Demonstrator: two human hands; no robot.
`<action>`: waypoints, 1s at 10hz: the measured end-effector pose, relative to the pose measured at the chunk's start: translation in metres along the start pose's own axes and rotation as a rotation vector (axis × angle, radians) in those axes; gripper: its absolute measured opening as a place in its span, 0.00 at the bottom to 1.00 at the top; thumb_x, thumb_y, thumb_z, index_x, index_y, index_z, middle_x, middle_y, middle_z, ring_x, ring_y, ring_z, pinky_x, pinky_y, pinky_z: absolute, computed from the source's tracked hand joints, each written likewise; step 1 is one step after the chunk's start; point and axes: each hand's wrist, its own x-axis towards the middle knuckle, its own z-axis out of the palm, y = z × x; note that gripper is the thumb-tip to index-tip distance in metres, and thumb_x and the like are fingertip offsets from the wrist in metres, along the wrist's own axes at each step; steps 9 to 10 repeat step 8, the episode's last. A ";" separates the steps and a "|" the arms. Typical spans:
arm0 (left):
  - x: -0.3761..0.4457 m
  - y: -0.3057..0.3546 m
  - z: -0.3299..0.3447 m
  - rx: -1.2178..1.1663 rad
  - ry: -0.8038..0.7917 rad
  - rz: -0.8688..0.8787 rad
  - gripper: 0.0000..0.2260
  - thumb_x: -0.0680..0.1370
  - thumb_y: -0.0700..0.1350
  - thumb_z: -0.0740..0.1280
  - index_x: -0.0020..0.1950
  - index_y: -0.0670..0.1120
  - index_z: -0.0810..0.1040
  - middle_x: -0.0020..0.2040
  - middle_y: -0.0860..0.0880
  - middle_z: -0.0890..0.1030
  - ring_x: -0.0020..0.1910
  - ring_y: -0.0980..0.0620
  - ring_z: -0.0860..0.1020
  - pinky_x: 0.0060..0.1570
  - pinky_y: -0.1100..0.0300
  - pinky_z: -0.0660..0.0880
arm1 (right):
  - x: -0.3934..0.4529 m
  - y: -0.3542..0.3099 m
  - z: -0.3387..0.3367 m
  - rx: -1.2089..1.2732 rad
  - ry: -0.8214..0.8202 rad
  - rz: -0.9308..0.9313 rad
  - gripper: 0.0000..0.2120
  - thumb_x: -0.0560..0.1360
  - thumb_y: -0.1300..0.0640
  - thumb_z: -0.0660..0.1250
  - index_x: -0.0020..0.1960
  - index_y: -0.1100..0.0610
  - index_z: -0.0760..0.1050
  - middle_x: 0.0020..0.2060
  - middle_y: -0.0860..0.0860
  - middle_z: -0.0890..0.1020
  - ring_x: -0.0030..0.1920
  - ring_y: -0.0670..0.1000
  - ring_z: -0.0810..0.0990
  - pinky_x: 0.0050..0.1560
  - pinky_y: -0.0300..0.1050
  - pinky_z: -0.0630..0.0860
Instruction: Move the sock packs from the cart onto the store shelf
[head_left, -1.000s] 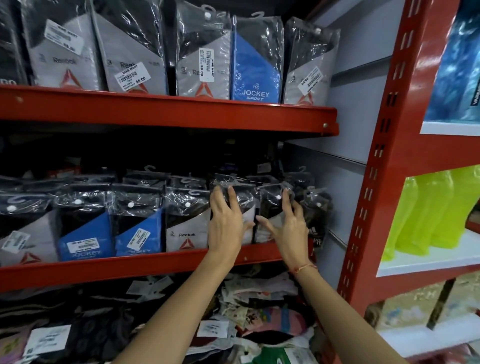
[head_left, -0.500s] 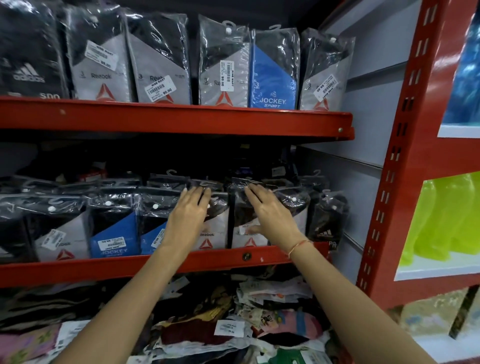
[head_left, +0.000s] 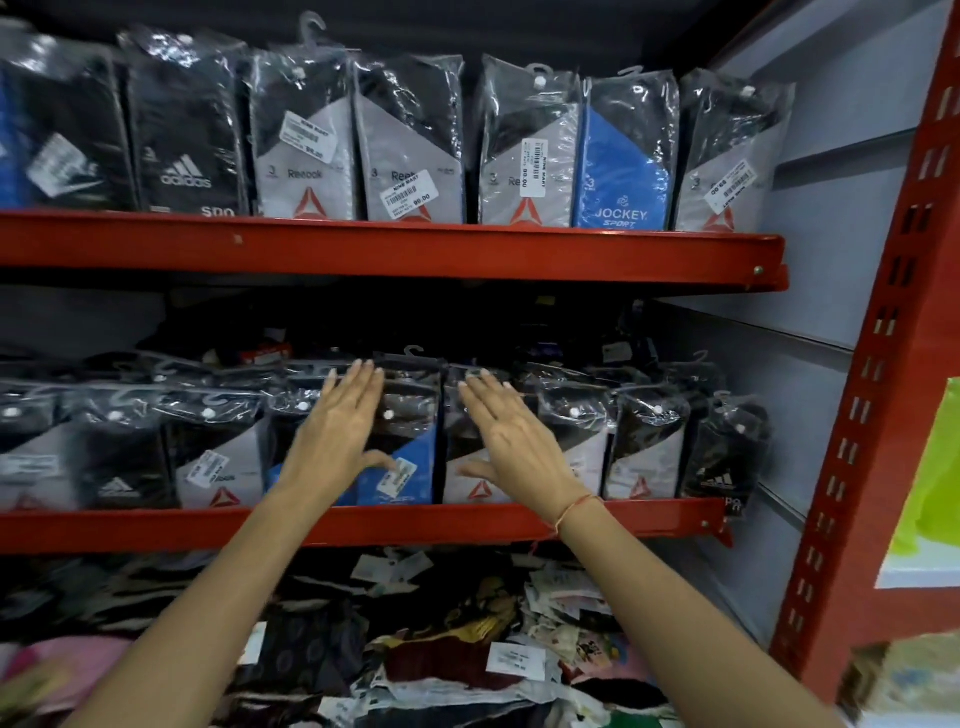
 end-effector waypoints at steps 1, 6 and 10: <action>-0.002 -0.031 0.006 -0.026 -0.093 -0.058 0.51 0.66 0.56 0.75 0.77 0.39 0.48 0.78 0.42 0.52 0.77 0.46 0.49 0.76 0.51 0.43 | 0.024 -0.028 0.007 0.005 0.018 -0.047 0.45 0.75 0.40 0.65 0.79 0.60 0.46 0.79 0.55 0.51 0.79 0.54 0.47 0.80 0.49 0.43; -0.029 -0.050 0.000 -0.078 0.113 0.079 0.35 0.76 0.56 0.64 0.75 0.39 0.56 0.76 0.43 0.61 0.76 0.47 0.57 0.75 0.53 0.50 | 0.034 -0.073 -0.004 -0.142 0.048 0.056 0.41 0.78 0.40 0.59 0.78 0.64 0.46 0.78 0.59 0.54 0.79 0.57 0.50 0.80 0.53 0.46; -0.029 -0.061 -0.086 -0.092 0.664 0.012 0.30 0.82 0.58 0.49 0.77 0.40 0.50 0.78 0.42 0.54 0.77 0.48 0.50 0.77 0.48 0.47 | 0.046 -0.087 -0.090 -0.247 0.684 0.084 0.32 0.82 0.44 0.54 0.77 0.64 0.55 0.77 0.59 0.59 0.78 0.55 0.56 0.78 0.55 0.57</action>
